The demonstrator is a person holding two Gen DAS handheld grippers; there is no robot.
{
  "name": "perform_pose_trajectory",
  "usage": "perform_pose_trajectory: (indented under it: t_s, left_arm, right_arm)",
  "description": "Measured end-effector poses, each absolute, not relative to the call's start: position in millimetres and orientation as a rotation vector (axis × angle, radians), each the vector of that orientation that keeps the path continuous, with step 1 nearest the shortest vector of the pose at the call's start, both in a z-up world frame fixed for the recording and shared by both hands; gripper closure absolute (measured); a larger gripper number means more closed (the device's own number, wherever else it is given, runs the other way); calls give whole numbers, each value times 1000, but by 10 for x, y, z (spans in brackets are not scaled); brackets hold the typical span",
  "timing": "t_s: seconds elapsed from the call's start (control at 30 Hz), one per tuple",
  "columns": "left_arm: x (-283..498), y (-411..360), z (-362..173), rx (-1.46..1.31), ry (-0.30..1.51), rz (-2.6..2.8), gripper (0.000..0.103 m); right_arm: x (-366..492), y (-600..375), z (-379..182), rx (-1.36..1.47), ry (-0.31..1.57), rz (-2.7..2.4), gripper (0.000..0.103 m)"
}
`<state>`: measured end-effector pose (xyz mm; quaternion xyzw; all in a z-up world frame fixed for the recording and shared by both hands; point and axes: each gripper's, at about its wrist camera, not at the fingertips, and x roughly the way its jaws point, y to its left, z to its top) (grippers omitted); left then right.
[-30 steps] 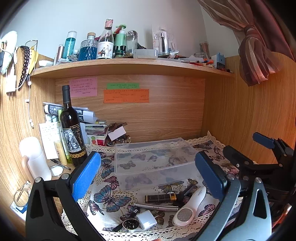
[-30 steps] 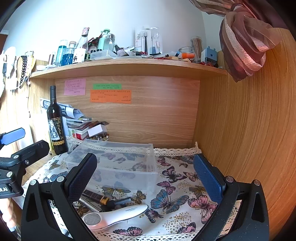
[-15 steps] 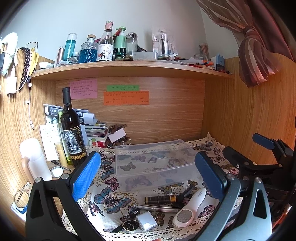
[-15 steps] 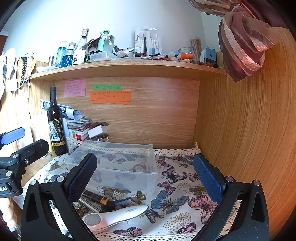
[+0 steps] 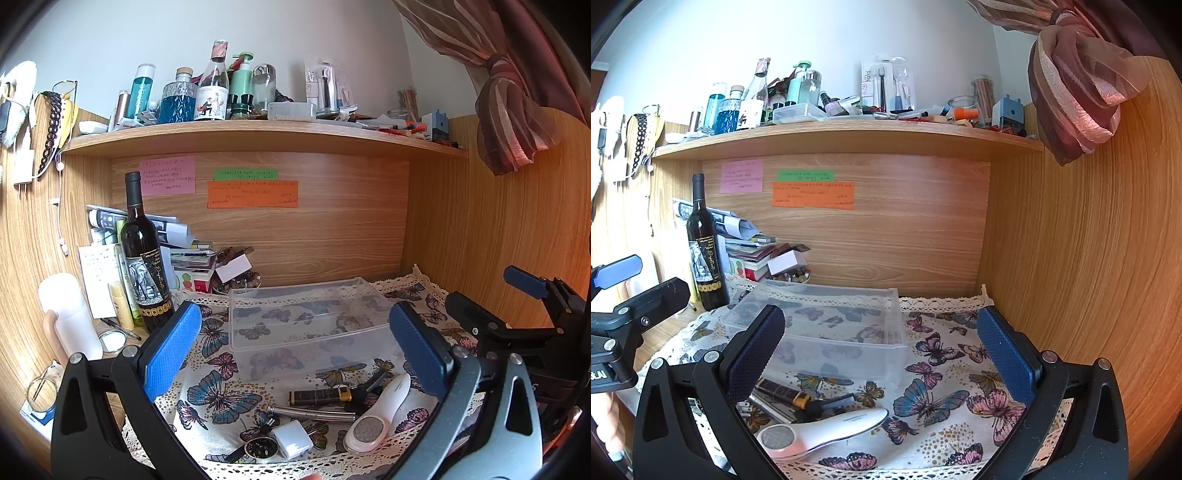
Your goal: Organize rigid objects
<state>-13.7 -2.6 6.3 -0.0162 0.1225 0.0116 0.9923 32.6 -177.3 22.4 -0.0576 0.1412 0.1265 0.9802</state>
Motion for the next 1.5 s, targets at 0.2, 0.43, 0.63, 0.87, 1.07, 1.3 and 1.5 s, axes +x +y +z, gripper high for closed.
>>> perform_pose_trajectory:
  t_s: [0.2, 0.43, 0.63, 0.87, 1.07, 1.3, 1.5]
  left_arm:
    - [-113, -11, 33, -39, 261, 13, 0]
    - [-7, 98, -122, -76, 320, 11, 5]
    - [146, 284, -441, -137, 462, 17, 20]
    - [166, 412, -894, -164, 599, 55, 21]
    - [137, 428, -1107, -187, 668, 68, 26]
    - [97, 354, -1124, -153, 673, 65, 26]
    - [122, 496, -1201, -203, 695, 78, 36]
  right_arm:
    - [346, -1777, 217, -101, 289, 247, 0]
    - [427, -1758, 85, -87, 346, 299, 0]
    - [580, -1659, -274, -85, 506, 365, 3]
    - [623, -1399, -653, -108, 655, 451, 3]
    - [667, -1234, -914, -165, 739, 458, 5]
    - [623, -1380, -1055, -172, 779, 434, 5]
    - [632, -1597, -1054, -138, 789, 389, 25]
